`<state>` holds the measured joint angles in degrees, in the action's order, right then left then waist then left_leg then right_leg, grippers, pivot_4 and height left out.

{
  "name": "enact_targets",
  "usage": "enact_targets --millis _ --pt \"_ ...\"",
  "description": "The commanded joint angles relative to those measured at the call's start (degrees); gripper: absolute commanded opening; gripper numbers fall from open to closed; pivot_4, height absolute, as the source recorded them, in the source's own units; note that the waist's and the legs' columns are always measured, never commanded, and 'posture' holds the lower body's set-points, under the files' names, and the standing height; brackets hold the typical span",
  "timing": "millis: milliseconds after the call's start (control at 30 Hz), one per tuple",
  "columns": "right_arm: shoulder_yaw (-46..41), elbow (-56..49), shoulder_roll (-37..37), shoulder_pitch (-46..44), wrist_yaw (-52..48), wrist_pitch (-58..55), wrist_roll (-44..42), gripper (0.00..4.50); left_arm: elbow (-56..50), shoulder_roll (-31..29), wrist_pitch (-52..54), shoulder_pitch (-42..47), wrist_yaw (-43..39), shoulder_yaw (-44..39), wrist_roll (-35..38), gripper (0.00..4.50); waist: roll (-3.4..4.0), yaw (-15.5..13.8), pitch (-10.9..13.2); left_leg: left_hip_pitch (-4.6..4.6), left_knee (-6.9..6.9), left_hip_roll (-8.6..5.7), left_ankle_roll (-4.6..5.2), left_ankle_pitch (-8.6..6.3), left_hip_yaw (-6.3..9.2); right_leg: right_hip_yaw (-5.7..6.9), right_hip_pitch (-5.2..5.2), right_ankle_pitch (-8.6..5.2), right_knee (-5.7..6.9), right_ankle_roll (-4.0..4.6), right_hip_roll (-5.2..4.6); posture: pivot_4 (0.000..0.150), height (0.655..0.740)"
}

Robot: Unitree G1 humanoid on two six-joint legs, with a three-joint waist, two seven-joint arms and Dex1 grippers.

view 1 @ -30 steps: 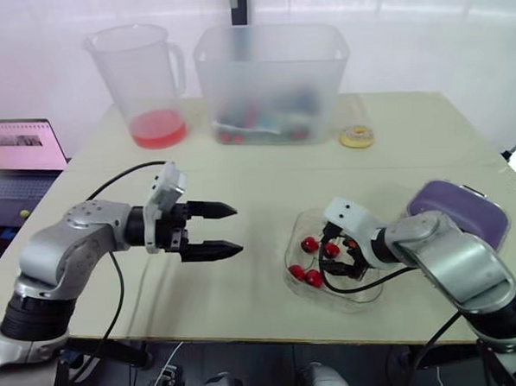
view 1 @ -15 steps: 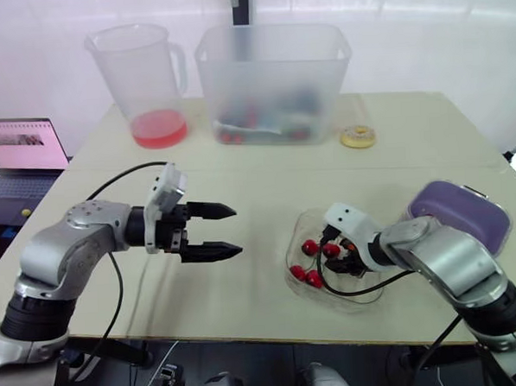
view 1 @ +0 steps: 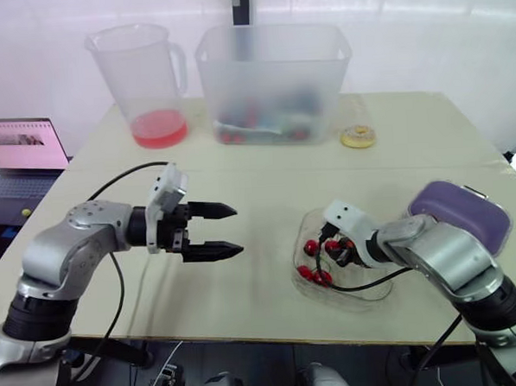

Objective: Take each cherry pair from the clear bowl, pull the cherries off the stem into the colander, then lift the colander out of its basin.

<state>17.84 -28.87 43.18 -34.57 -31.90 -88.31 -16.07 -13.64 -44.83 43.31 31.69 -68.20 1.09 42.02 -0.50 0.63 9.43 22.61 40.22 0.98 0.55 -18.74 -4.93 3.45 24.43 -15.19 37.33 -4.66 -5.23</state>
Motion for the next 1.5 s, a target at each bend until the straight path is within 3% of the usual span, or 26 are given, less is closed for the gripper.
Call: enact_targets --millis 33,200,400,500,567,667,900,1200,1300,1433,1500 --pt "-0.03 -2.50 2.55 -2.14 -0.71 -0.15 -1.63 0.80 -0.86 0.02 -1.04 0.96 -0.11 -0.93 -0.08 4.50 0.00 -0.01 0.00 0.00 0.00 0.00 0.00 0.00 0.00 0.00 0.00 0.00 0.00 0.00 0.00 0.150 0.7078" --pt "2.20 -8.85 11.90 -5.23 -7.60 6.16 -5.01 0.80 0.42 1.20 0.31 2.04 1.42 -2.22 1.06 4.50 0.01 -0.02 0.01 0.01 0.00 0.00 0.01 -0.01 0.03 0.00 0.00 0.00 -0.01 0.00 0.00 0.150 0.7078" --pt "-0.23 -15.86 26.78 -3.45 -19.98 31.87 -1.49 0.80 3.30 5.22 5.67 6.14 8.73 -3.56 2.96 4.50 -0.04 0.00 0.03 0.02 0.00 -0.01 0.04 -0.02 0.06 -0.01 -0.02 -0.02 -0.05 -0.03 0.00 0.150 0.7078" --pt "-3.56 -15.65 29.54 -1.64 -22.15 42.61 1.33 0.80 5.21 8.38 10.13 9.21 12.78 -6.33 7.13 4.50 -0.09 -0.01 0.05 0.01 0.00 -0.01 0.03 -0.02 0.06 -0.03 -0.02 -0.04 -0.03 -0.07 0.00 0.150 0.7078" --pt "-4.62 -12.65 28.41 -1.87 -20.26 48.92 5.26 0.80 5.55 10.59 10.45 10.90 15.82 -7.95 8.15 4.50 -0.11 0.14 0.07 0.01 0.03 0.00 0.03 -0.01 0.06 -0.04 -0.02 -0.04 -0.01 -0.07 -0.02 0.150 0.7078" --pt "-4.08 -6.43 25.03 -4.19 -15.41 60.96 14.33 0.80 11.04 17.20 12.52 16.66 26.83 -13.01 10.97 4.50 -0.12 0.00 0.07 -0.01 0.10 0.01 0.01 0.00 0.04 -0.05 -0.03 -0.03 0.04 -0.07 -0.15 0.150 0.7078" --pt "2.14 3.02 13.59 -11.55 -8.74 75.32 32.75 0.80 14.69 21.69 15.52 23.05 32.90 -13.80 12.39 4.50 -0.13 0.11 0.07 -0.06 0.02 0.01 -0.05 0.03 0.01 0.01 -0.03 -0.04 0.05 -0.09 -0.10 0.150 0.7078" --pt "0.98 4.10 6.37 -11.01 -12.70 72.56 36.61 0.80 7.07 25.79 11.00 19.95 33.05 -9.52 9.91 4.50 -0.13 0.04 0.07 -0.04 0.11 -0.01 -0.08 0.04 0.01 0.04 -0.07 -0.04 0.06 -0.09 -0.04 0.150 0.7078" --pt "0.13 3.89 4.56 -11.12 -14.46 69.77 35.63 0.80 6.01 29.21 10.15 18.71 35.00 -11.28 12.60 4.50 -0.12 0.03 0.07 -0.06 0.10 0.00 -0.08 0.05 0.01 0.04 -0.07 -0.04 0.08 -0.09 -0.03 0.150 0.7078" --pt "-0.94 3.67 2.01 -11.93 -16.57 65.64 34.69 0.80 5.70 29.88 6.06 17.18 35.28 -8.40 7.58 4.50 -0.12 0.05 0.07 -0.07 0.11 0.00 -0.09 0.05 0.01 0.04 -0.09 -0.04 0.09 -0.09 -0.02 0.150 0.7078" --pt "-1.31 3.39 1.28 -12.29 -17.23 64.11 34.52 0.77 5.63 30.14 4.52 16.41 35.28 -6.76 5.48 3.93 -0.12 0.03 0.07 -0.08 0.11 0.00 -0.08 0.05 0.02 0.04 -0.09 -0.04 0.08 -0.09 -0.02 0.150 0.7078"
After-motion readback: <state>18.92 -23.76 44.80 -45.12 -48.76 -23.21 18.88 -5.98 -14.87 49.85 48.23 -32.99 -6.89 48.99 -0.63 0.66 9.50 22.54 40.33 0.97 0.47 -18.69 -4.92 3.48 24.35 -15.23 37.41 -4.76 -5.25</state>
